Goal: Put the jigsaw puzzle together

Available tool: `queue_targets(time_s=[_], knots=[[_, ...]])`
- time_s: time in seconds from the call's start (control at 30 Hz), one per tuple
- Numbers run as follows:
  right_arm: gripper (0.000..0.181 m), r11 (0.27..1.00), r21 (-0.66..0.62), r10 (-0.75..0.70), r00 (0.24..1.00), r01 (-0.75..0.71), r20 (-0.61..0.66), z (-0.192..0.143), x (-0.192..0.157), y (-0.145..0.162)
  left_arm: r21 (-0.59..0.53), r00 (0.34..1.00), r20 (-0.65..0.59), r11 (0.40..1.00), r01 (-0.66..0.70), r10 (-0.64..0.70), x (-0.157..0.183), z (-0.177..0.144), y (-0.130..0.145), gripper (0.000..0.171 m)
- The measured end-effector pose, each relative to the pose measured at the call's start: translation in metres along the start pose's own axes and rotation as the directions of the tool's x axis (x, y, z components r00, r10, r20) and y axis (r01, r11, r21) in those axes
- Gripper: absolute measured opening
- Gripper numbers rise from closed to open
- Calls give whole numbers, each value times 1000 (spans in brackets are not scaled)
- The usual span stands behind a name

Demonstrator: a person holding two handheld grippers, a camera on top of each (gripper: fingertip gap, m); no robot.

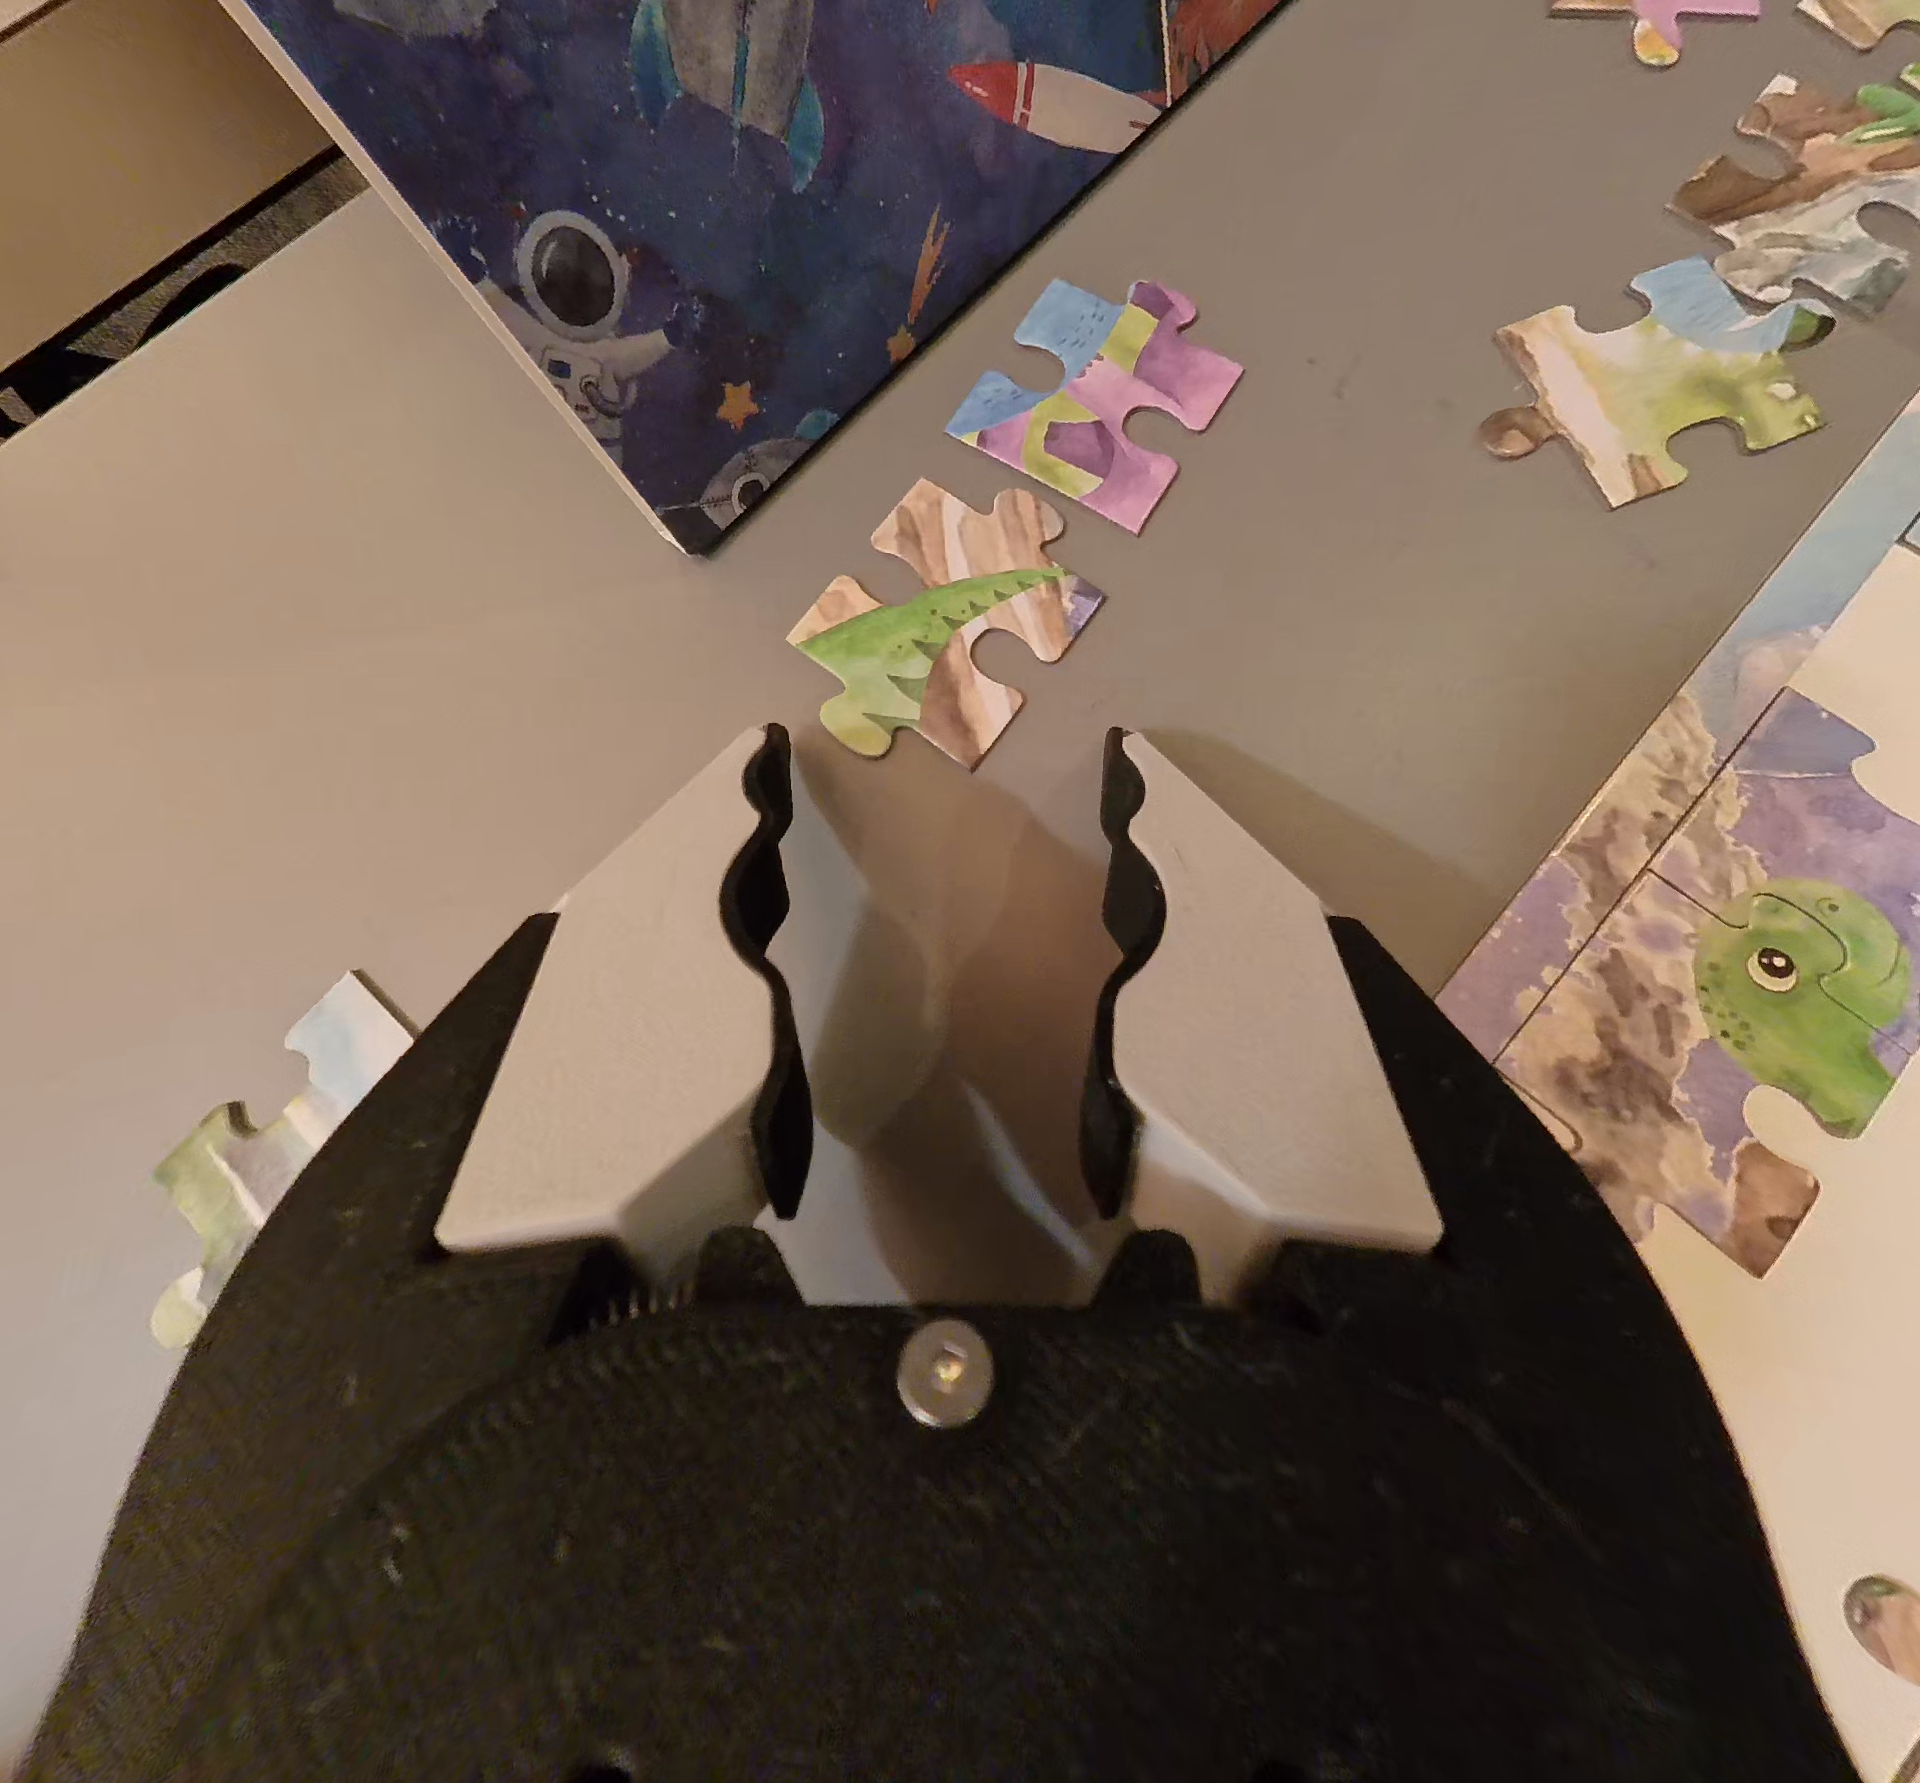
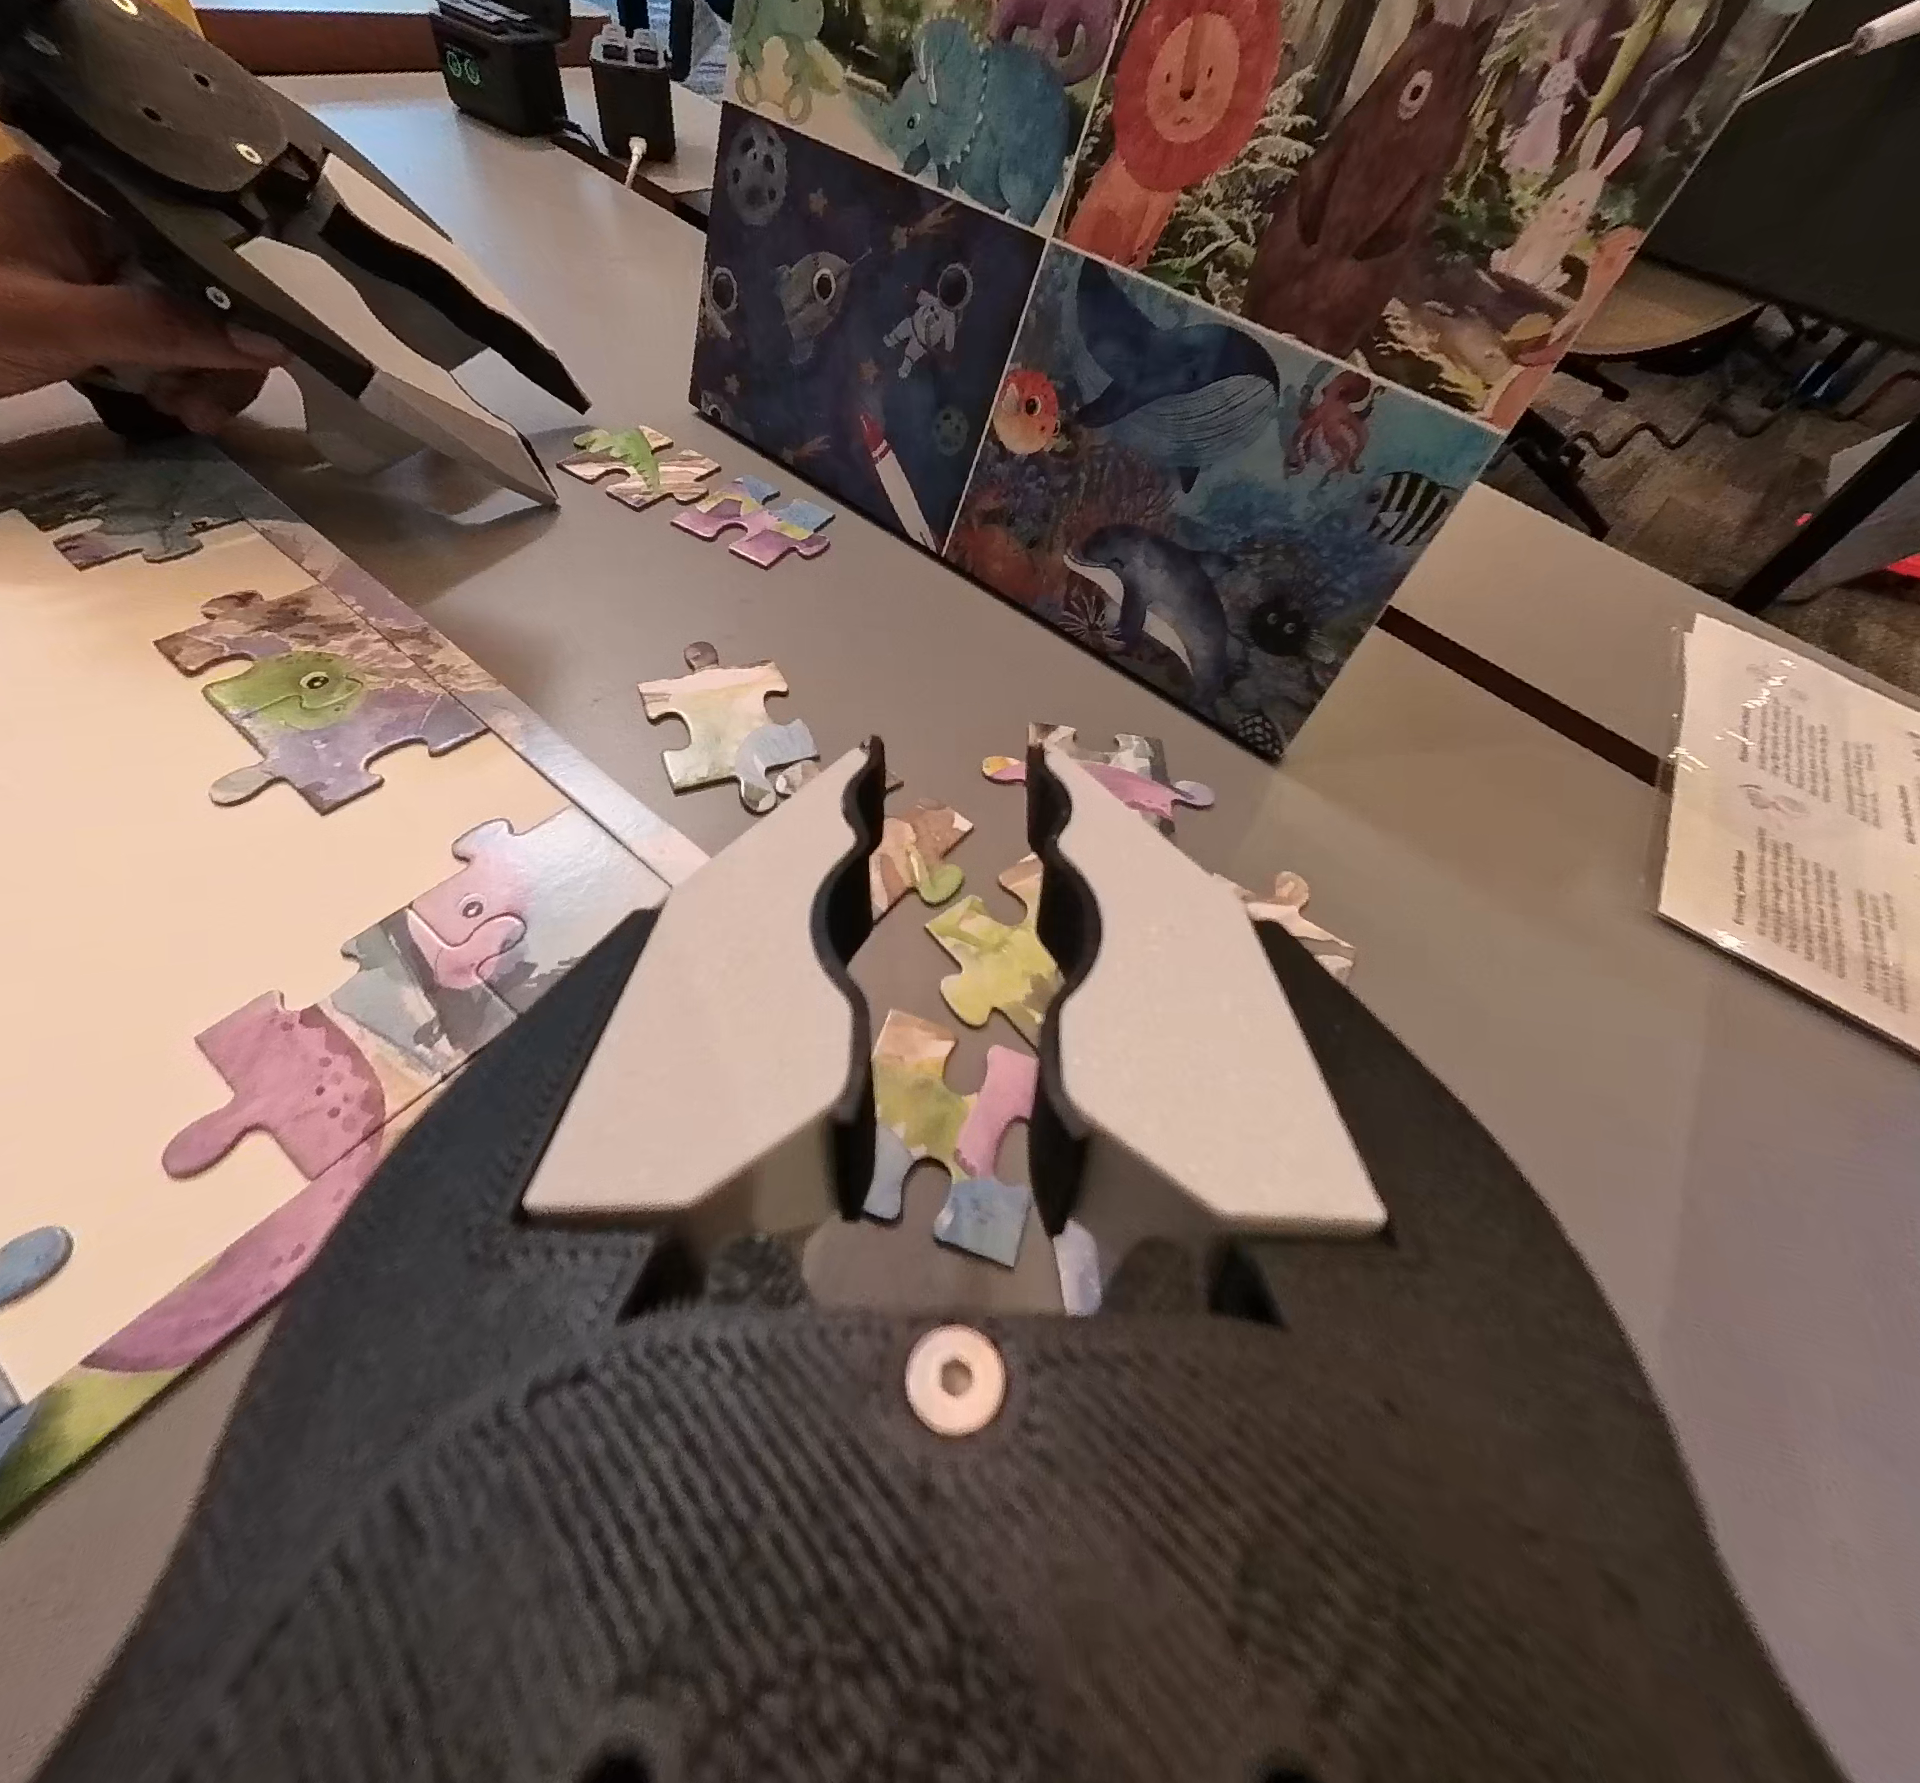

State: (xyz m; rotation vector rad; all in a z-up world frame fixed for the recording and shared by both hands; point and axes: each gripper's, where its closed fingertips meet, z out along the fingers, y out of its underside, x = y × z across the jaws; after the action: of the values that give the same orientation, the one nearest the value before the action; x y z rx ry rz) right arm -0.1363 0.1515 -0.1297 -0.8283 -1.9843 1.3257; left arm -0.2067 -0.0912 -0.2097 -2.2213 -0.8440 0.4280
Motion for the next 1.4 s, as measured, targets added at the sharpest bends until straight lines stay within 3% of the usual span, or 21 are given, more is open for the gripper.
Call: queue_targets(time_s=[1.4], knots=[[26, 1000, -20, -17, 1000, 17, 15, 4, -6, 4, -8, 999, -34, 1000, -27, 26, 7, 0, 2, 44]])
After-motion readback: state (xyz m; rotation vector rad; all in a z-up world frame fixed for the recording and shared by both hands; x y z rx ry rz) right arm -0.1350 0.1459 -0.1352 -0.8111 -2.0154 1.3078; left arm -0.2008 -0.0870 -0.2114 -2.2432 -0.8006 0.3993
